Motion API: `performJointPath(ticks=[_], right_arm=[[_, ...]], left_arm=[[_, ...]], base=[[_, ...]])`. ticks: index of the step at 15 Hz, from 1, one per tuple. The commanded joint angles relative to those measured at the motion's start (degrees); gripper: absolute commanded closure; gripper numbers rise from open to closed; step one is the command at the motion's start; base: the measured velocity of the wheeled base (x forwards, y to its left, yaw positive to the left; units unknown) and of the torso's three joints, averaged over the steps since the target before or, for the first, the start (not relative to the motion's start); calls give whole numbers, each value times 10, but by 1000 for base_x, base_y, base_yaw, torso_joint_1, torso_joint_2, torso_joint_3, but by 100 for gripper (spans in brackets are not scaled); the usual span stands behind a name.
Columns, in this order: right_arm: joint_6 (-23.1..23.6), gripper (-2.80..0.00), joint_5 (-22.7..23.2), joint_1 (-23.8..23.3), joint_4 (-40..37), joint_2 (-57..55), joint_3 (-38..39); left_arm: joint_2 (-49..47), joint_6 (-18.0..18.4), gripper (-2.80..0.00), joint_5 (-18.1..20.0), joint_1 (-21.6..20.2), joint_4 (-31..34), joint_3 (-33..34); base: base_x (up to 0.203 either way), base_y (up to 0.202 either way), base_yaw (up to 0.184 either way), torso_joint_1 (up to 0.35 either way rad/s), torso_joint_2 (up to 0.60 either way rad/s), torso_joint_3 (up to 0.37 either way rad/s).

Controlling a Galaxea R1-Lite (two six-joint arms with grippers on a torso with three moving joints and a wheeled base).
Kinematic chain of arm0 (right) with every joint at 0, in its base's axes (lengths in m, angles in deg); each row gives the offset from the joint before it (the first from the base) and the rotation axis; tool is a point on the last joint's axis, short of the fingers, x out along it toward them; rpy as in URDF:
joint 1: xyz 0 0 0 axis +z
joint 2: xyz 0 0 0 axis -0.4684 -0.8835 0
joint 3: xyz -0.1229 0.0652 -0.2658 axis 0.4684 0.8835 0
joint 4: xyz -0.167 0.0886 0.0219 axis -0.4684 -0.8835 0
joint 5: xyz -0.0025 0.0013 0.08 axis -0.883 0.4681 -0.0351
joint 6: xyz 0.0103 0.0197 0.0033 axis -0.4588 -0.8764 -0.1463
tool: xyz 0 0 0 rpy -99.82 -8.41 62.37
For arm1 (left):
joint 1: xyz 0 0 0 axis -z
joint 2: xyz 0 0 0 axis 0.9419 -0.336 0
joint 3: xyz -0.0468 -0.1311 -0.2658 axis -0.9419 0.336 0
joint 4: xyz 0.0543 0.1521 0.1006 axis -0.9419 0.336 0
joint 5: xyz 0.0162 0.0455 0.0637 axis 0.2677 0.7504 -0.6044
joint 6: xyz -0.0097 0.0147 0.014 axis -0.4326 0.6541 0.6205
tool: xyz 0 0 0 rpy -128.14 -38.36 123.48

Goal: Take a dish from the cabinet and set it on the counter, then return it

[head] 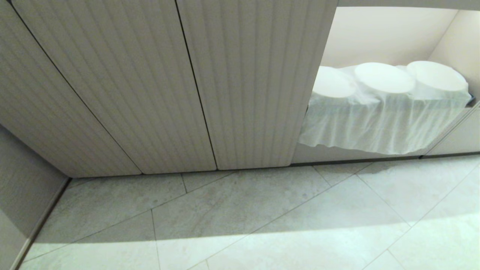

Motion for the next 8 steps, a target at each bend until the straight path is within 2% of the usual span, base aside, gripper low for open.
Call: performJointPath(ticks=[1, 8], right_arm=[[-2, 0, 0, 0, 0, -1, 0], [-1, 0, 0, 0, 0, -1, 0]], left_arm=[[0, 0, 0, 0, 0, 0, 0], [0, 0, 0, 0, 0, 0, 0]], base=[[0, 0, 0, 0, 0, 0], [0, 0, 0, 0, 0, 0]])
